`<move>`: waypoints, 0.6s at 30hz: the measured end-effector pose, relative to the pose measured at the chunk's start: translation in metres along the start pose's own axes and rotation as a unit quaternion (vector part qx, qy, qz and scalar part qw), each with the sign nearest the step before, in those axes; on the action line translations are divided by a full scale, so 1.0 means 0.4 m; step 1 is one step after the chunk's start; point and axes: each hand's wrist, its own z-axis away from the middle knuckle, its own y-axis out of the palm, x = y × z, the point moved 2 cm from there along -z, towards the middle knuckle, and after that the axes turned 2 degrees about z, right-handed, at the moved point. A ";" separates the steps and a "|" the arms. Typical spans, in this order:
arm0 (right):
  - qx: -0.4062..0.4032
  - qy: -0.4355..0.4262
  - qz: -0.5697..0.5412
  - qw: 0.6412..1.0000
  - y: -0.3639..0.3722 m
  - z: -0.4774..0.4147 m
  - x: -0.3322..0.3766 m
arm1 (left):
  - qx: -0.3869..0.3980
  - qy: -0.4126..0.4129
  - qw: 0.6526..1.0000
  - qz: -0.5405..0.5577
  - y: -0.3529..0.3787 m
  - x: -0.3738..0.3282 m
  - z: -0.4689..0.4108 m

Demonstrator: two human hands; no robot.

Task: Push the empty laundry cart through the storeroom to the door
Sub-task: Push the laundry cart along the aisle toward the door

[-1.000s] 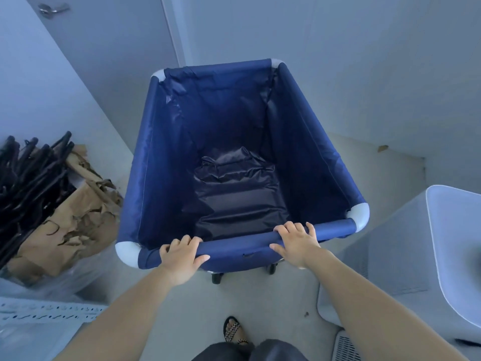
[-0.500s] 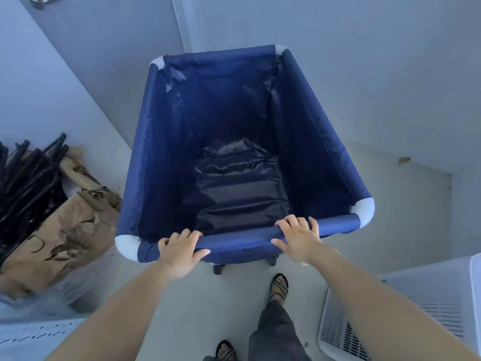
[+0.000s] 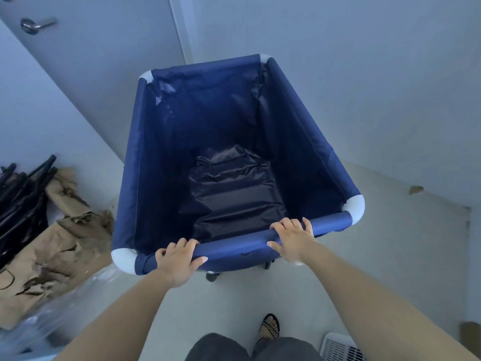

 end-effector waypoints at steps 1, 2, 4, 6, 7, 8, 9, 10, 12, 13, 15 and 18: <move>0.001 -0.002 0.003 1.000 -0.009 -0.014 -0.017 | -0.002 -0.002 1.000 0.005 -0.003 -0.013 -0.012; 0.000 -0.005 0.005 1.000 -0.017 -0.028 -0.032 | -0.004 -0.002 1.000 0.011 -0.005 -0.024 -0.023; -0.001 -0.008 0.007 1.000 -0.033 -0.055 -0.059 | -0.008 0.000 1.000 0.021 -0.011 -0.041 -0.046; -0.001 -0.011 0.011 1.000 -0.048 -0.082 -0.080 | -0.011 0.005 0.999 0.032 -0.020 -0.054 -0.071; -0.001 -0.013 0.013 1.000 -0.057 -0.097 -0.088 | -0.012 0.006 0.999 0.036 -0.026 -0.059 -0.085; -0.001 -0.014 0.014 1.000 -0.067 -0.113 -0.094 | -0.012 0.006 0.999 0.037 -0.033 -0.064 -0.100; -0.001 -0.015 0.016 1.000 -0.078 -0.129 -0.100 | -0.013 0.007 0.999 0.037 -0.041 -0.067 -0.117; -0.001 -0.016 0.017 1.000 -0.089 -0.146 -0.104 | -0.014 0.007 0.999 0.036 -0.050 -0.068 -0.136; -0.003 -0.019 0.019 1.000 -0.113 -0.184 -0.109 | -0.015 0.005 0.999 0.032 -0.070 -0.067 -0.177; -0.004 -0.020 0.019 1.000 -0.125 -0.205 -0.110 | -0.015 0.003 0.999 0.030 -0.081 -0.065 -0.200; -0.004 -0.023 0.017 1.000 -0.149 -0.252 -0.109 | -0.017 0.000 1.000 0.022 -0.105 -0.056 -0.247; -0.008 -0.028 0.016 0.999 -0.185 -0.331 -0.104 | -0.024 -0.004 1.000 0.012 -0.148 -0.038 -0.320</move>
